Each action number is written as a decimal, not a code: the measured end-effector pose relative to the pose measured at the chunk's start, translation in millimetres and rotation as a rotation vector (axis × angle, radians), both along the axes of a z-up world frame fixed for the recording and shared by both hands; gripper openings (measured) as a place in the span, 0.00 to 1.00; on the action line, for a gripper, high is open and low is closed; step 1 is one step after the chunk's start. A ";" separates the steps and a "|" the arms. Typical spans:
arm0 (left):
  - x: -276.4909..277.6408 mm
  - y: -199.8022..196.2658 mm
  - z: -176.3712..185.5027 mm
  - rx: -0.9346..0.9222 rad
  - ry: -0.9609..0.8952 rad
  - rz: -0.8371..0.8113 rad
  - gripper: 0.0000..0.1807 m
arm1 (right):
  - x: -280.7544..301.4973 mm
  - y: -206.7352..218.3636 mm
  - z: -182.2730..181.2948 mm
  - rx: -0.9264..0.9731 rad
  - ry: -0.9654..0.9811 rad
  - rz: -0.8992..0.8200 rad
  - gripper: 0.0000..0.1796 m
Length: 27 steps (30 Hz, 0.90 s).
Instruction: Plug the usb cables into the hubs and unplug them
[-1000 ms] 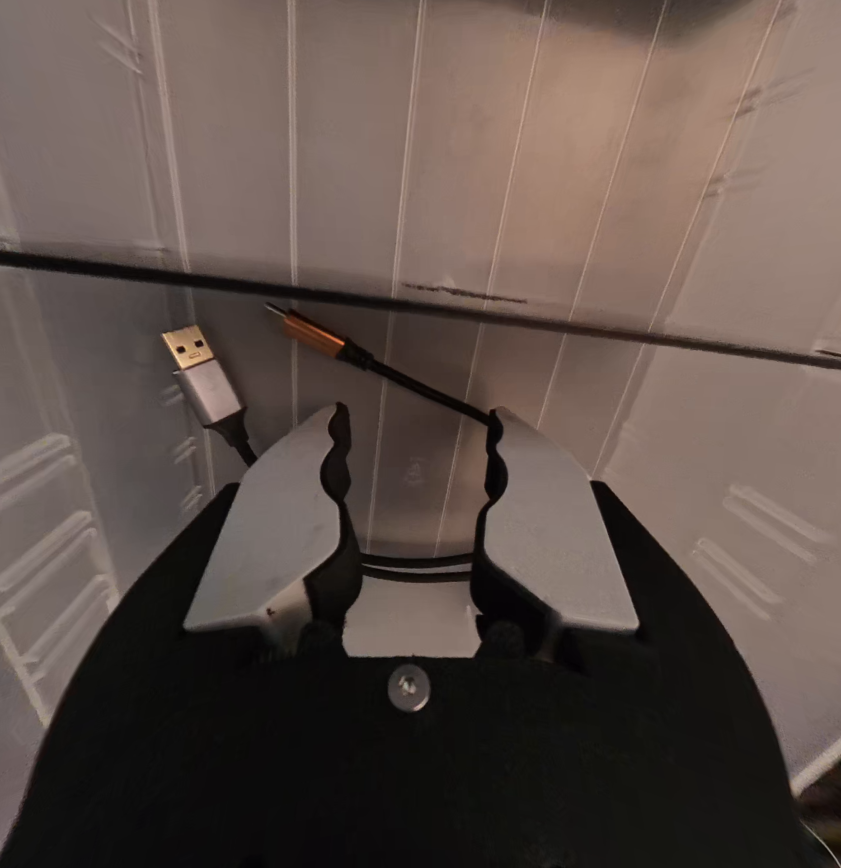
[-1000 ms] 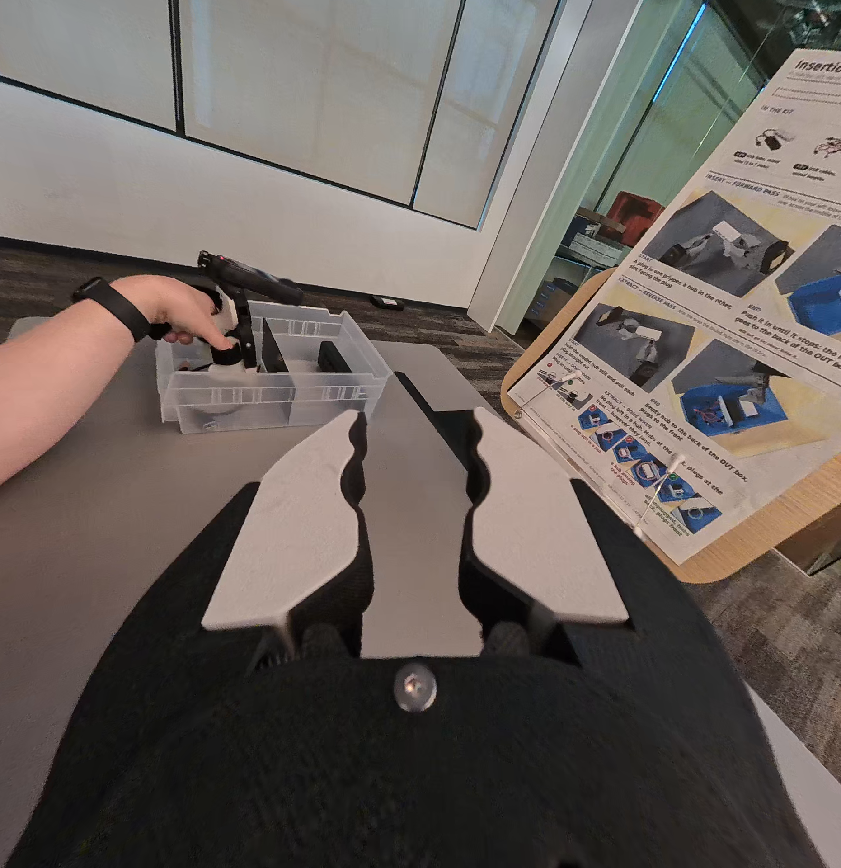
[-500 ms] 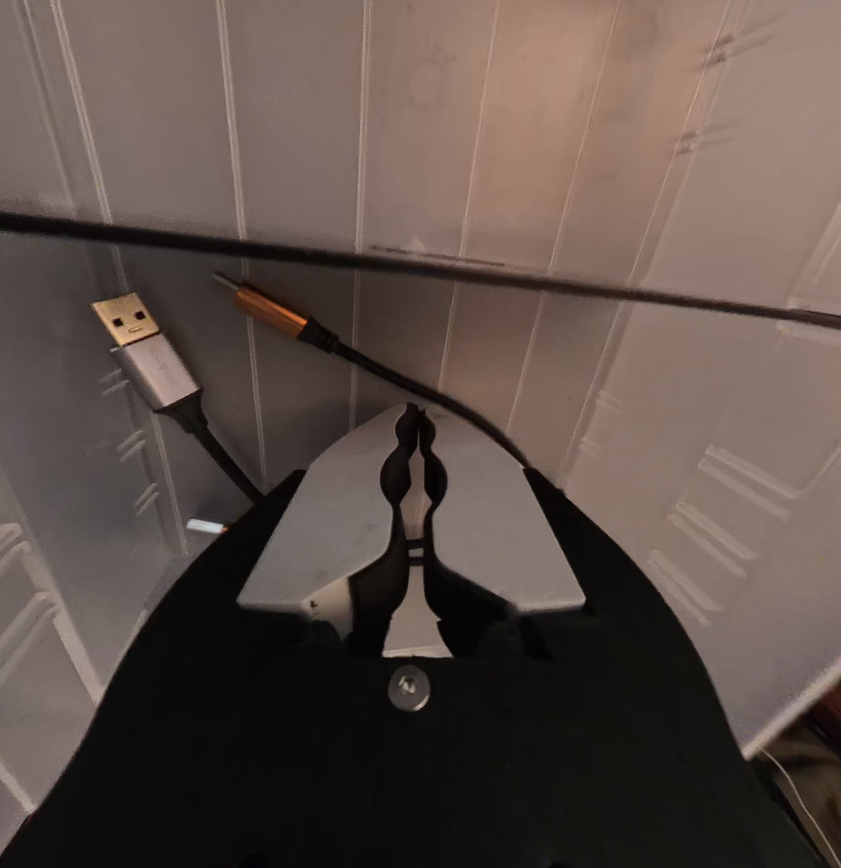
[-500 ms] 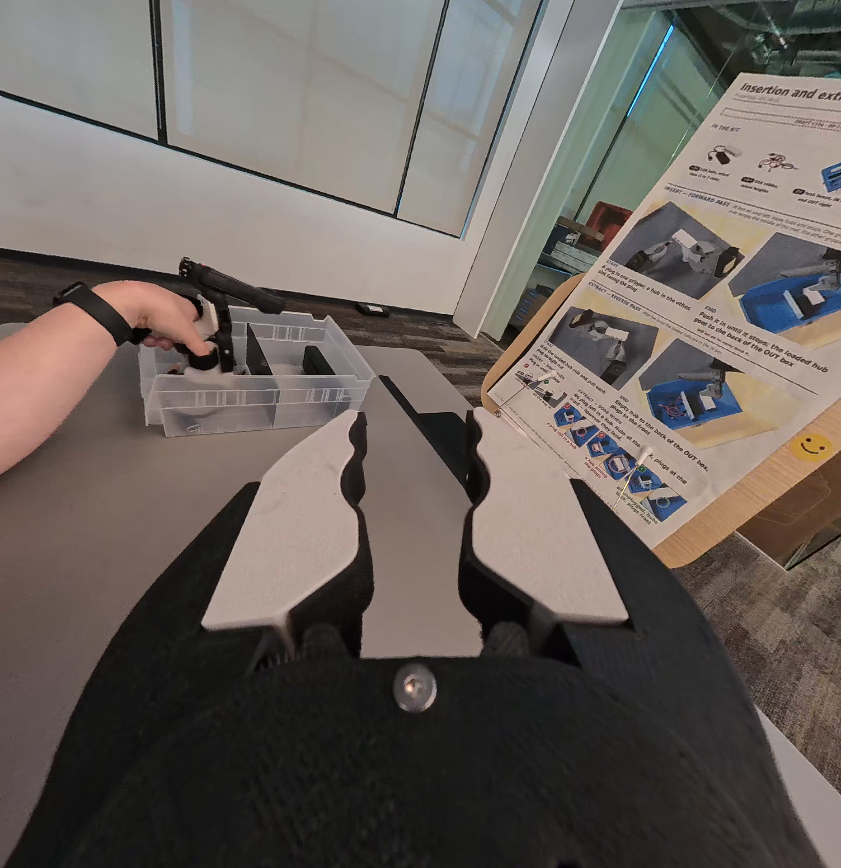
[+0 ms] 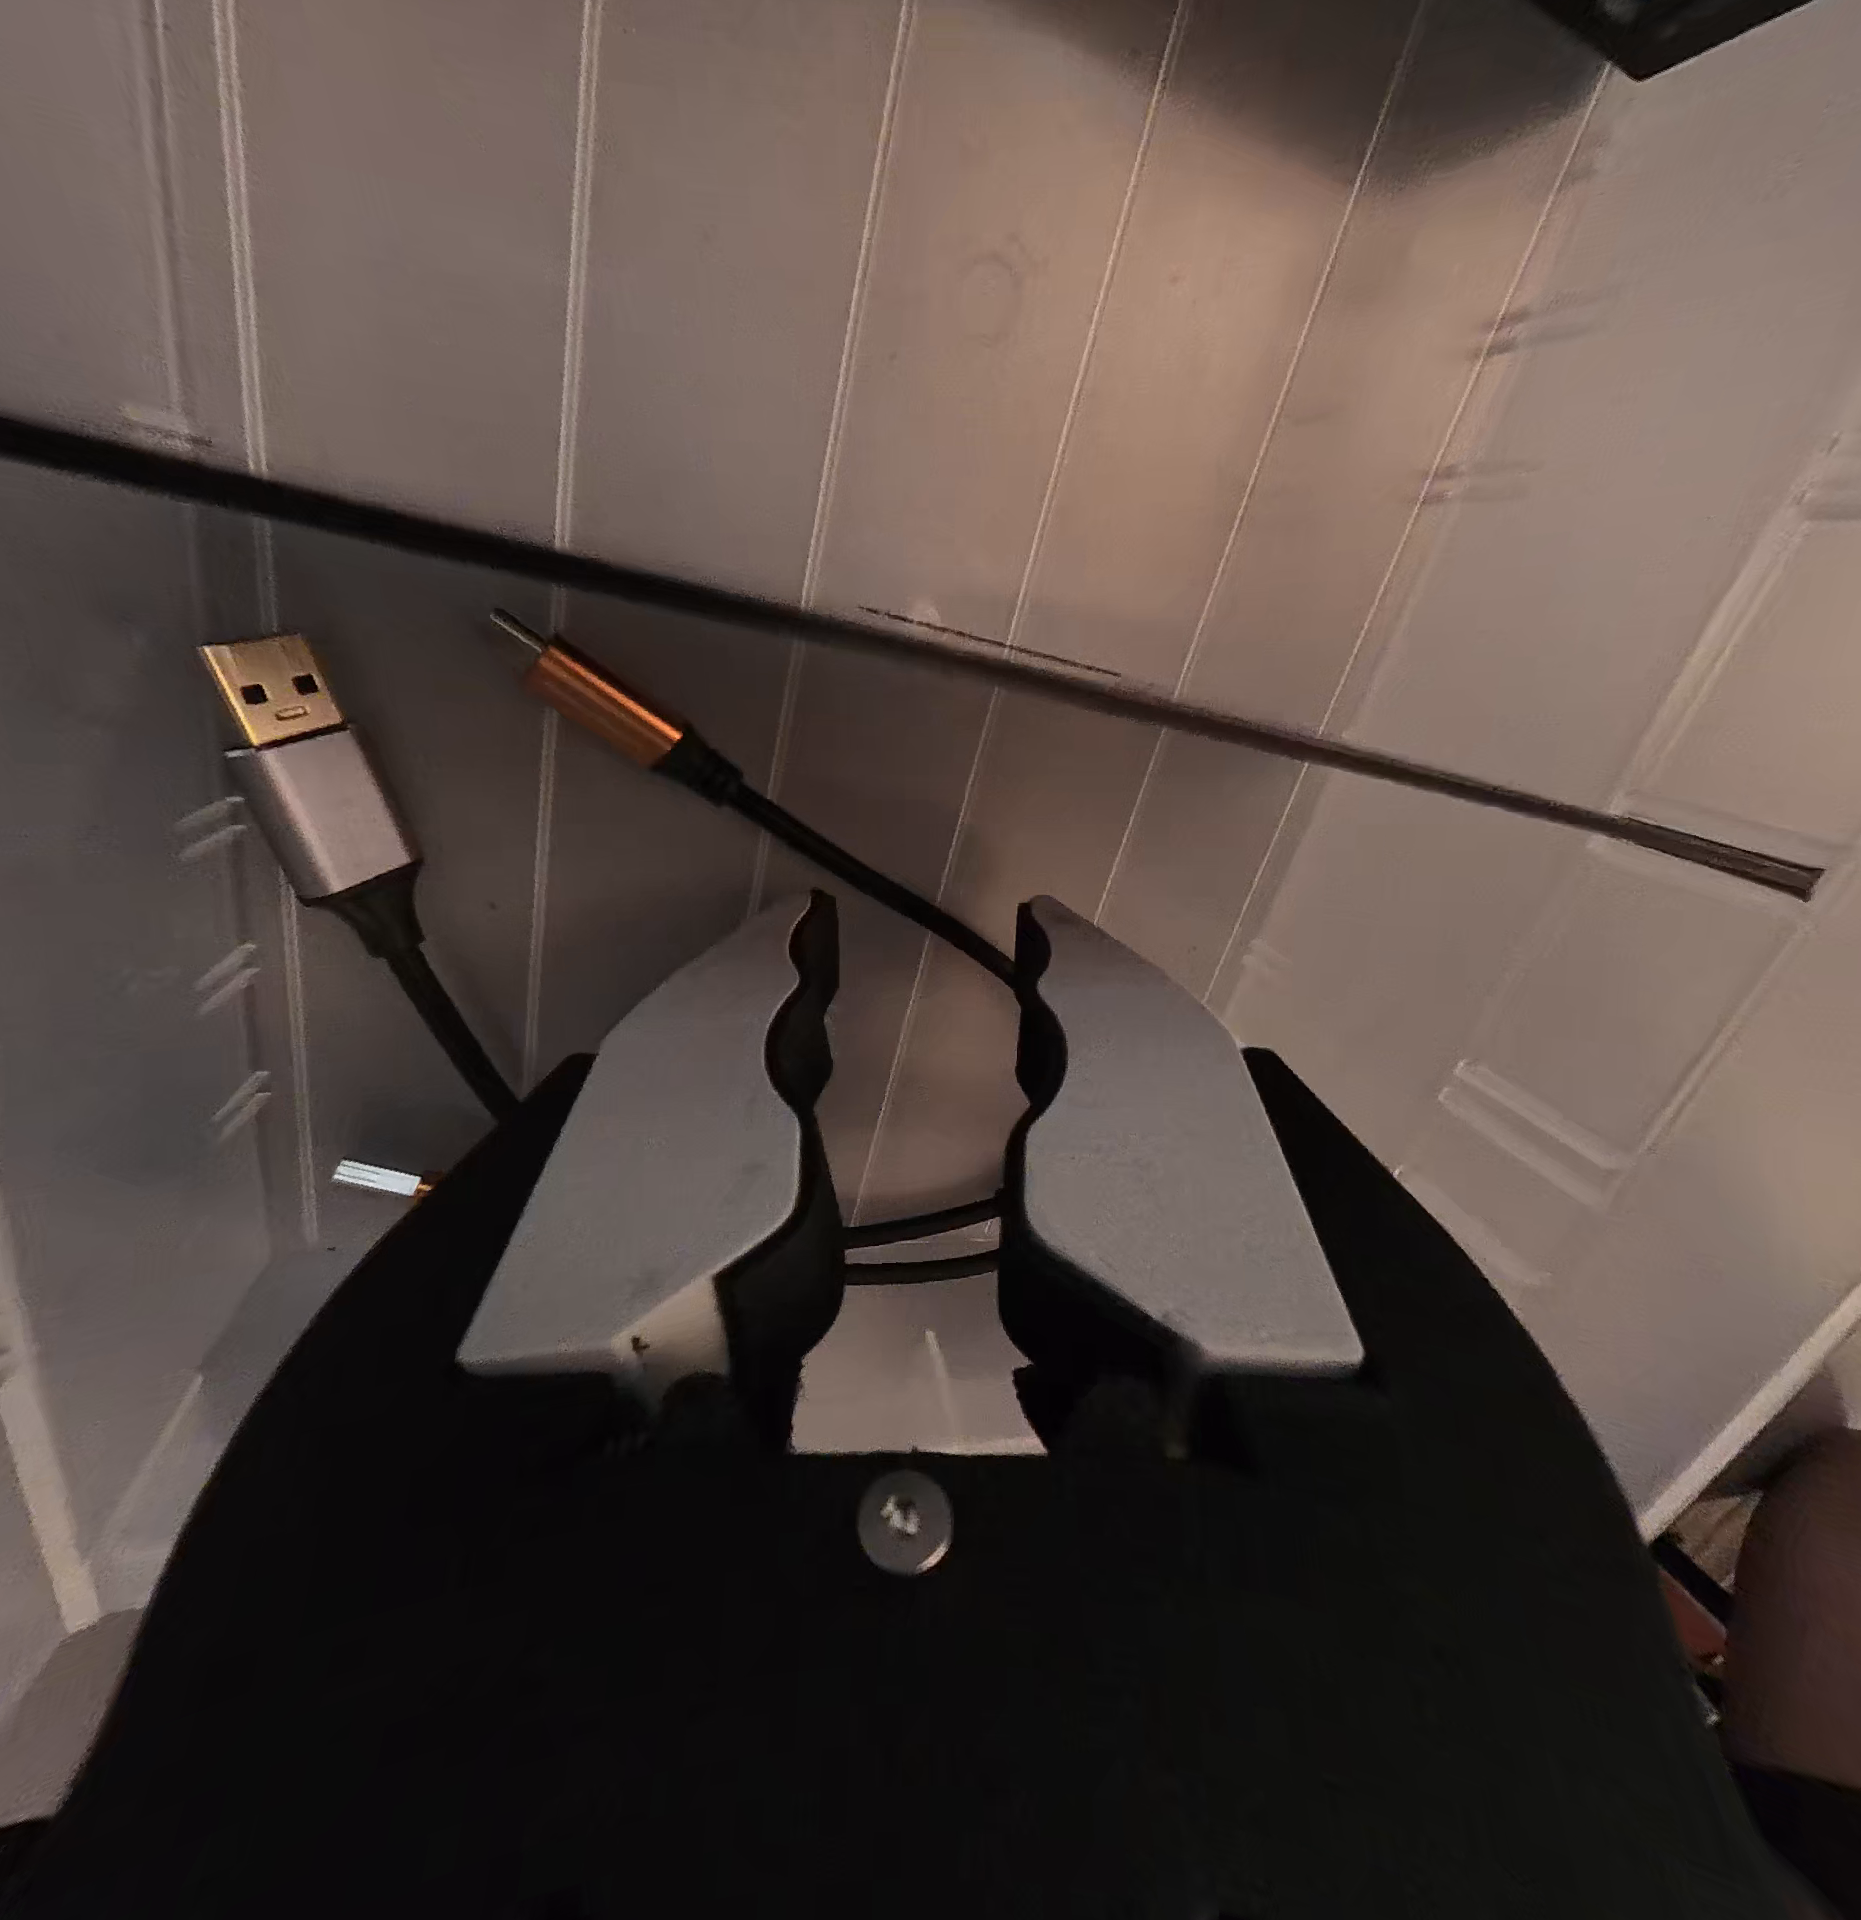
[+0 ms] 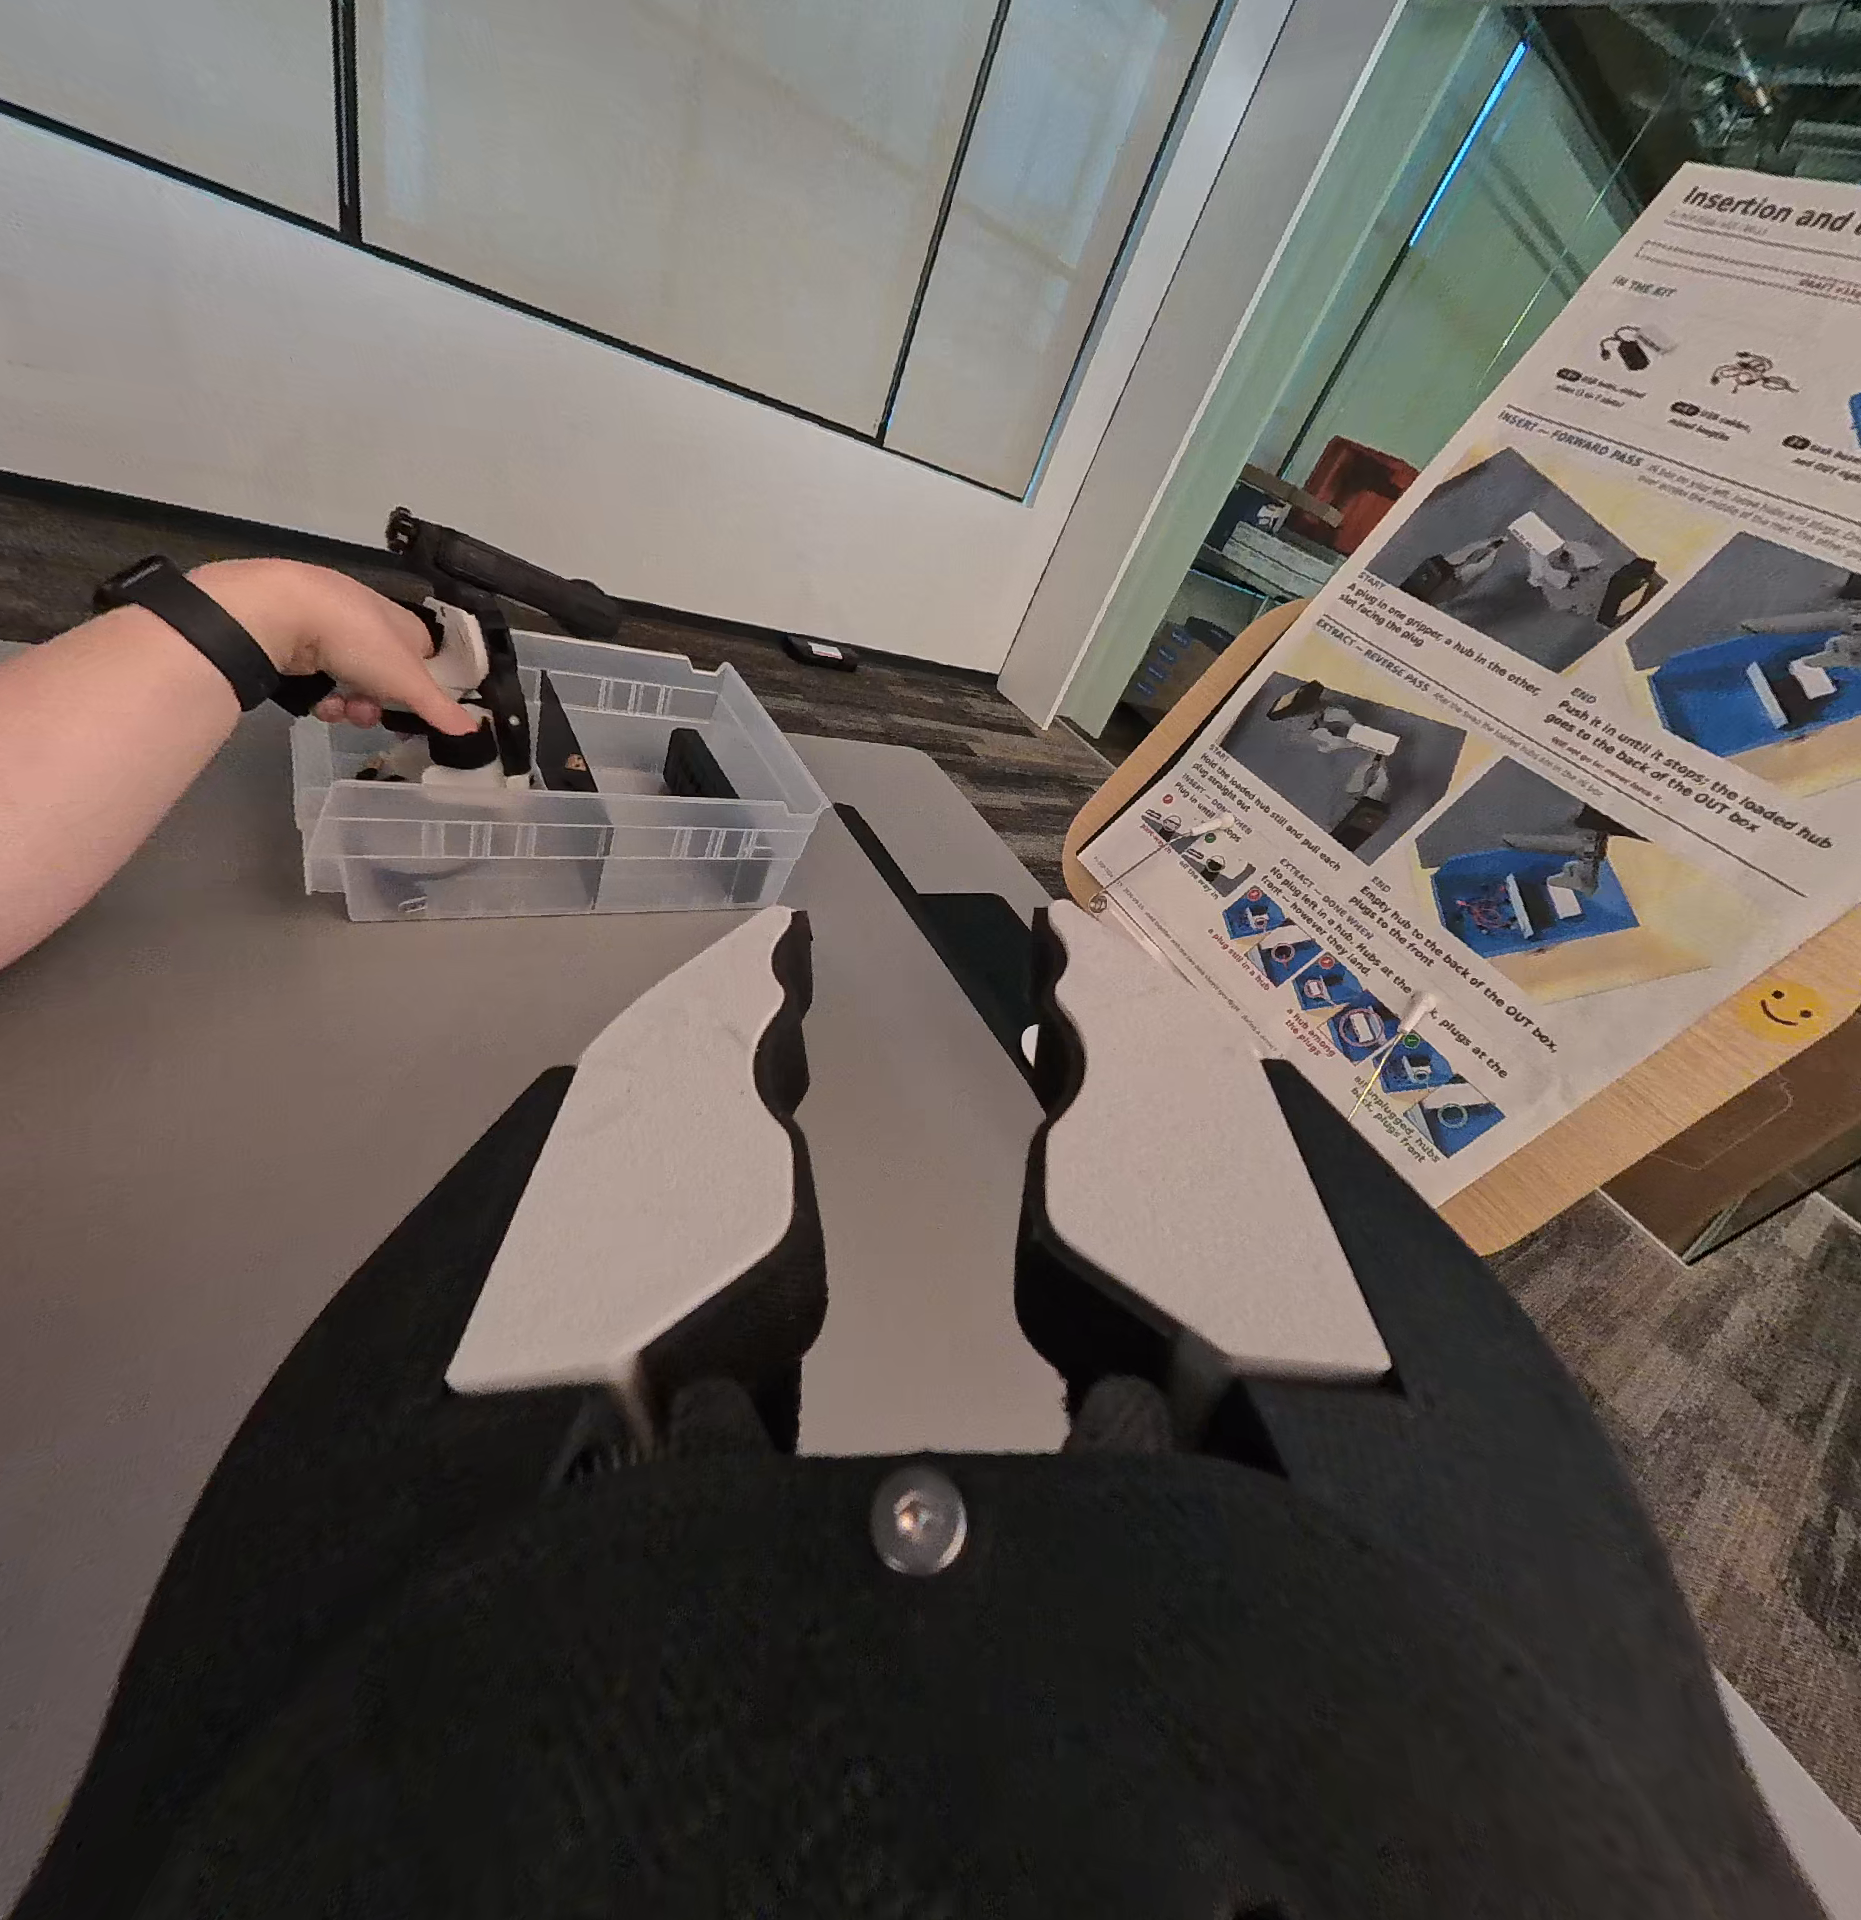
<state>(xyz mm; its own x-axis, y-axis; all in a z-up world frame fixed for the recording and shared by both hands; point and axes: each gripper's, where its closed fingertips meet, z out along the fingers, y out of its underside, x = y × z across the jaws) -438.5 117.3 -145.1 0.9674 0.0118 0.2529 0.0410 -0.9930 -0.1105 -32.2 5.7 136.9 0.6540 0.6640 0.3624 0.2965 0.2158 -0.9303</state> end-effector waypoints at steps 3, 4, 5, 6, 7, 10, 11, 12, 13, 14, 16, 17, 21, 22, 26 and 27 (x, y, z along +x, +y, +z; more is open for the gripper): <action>-2.6 -5.4 -2.4 -0.040 0.094 -0.042 0.16 | 1.1 0.9 -1.0 -0.002 -0.006 -0.006 0.22; -3.7 -7.7 -3.1 -0.058 0.133 -0.060 0.16 | 1.8 1.0 -1.2 -0.001 -0.008 -0.008 0.22; -3.9 -9.2 -3.7 -0.071 0.165 -0.078 0.17 | 2.3 0.8 -1.0 0.000 -0.010 -0.010 0.22; -3.2 -9.3 -4.1 -0.076 0.190 -0.095 0.18 | 2.9 0.4 -0.7 0.001 -0.009 -0.010 0.22; -2.7 -8.9 -4.5 -0.077 0.208 -0.106 0.18 | 3.5 -0.2 -0.1 0.001 -0.008 -0.010 0.22; -2.9 -8.0 -5.1 -0.076 0.235 -0.119 0.19 | 5.4 -2.1 2.2 0.007 -0.002 -0.009 0.22; -3.8 -8.0 -5.3 -0.072 0.248 -0.128 0.19 | 6.2 -2.7 2.7 0.008 -0.001 -0.009 0.22; -5.6 -8.1 -5.6 -0.067 0.265 -0.143 0.21 | 6.9 -3.1 3.2 0.010 -0.001 -0.010 0.22; -6.7 -8.9 -5.8 -0.063 0.274 -0.162 0.21 | 7.7 -3.5 3.7 0.012 -0.001 -0.011 0.22; -7.3 -9.8 -5.8 -0.058 0.273 -0.178 0.21 | 8.4 -4.0 4.3 0.014 0.000 -0.011 0.22; -10.3 -11.1 -5.5 -0.053 0.270 -0.181 0.17 | 9.7 -4.8 5.5 0.018 0.003 -0.011 0.22; -11.6 -11.0 -5.5 -0.048 0.267 -0.178 0.16 | 10.1 -5.1 6.0 0.020 0.004 -0.010 0.22; -12.2 -6.5 -5.3 -0.022 0.229 -0.163 0.06 | 11.8 -4.4 6.1 0.022 0.007 -0.013 0.22; -10.2 -5.5 -5.1 -0.016 0.200 -0.155 0.05 | 11.8 -4.3 5.8 0.020 0.007 -0.013 0.22; -6.3 -5.6 -4.4 -0.016 0.121 -0.128 0.04 | 12.2 -2.9 4.5 0.019 0.002 -0.017 0.22; -5.9 -7.0 -4.2 -0.021 0.111 -0.129 0.04 | 12.0 -2.6 4.1 0.018 0.001 -0.017 0.22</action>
<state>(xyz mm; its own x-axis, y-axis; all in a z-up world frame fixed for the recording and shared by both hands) -444.4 110.3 -149.2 0.9831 -0.1105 0.1459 -0.0986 -0.9914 -0.0866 -20.2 3.1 141.1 0.6655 0.6462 0.3736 0.2994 0.2275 -0.9266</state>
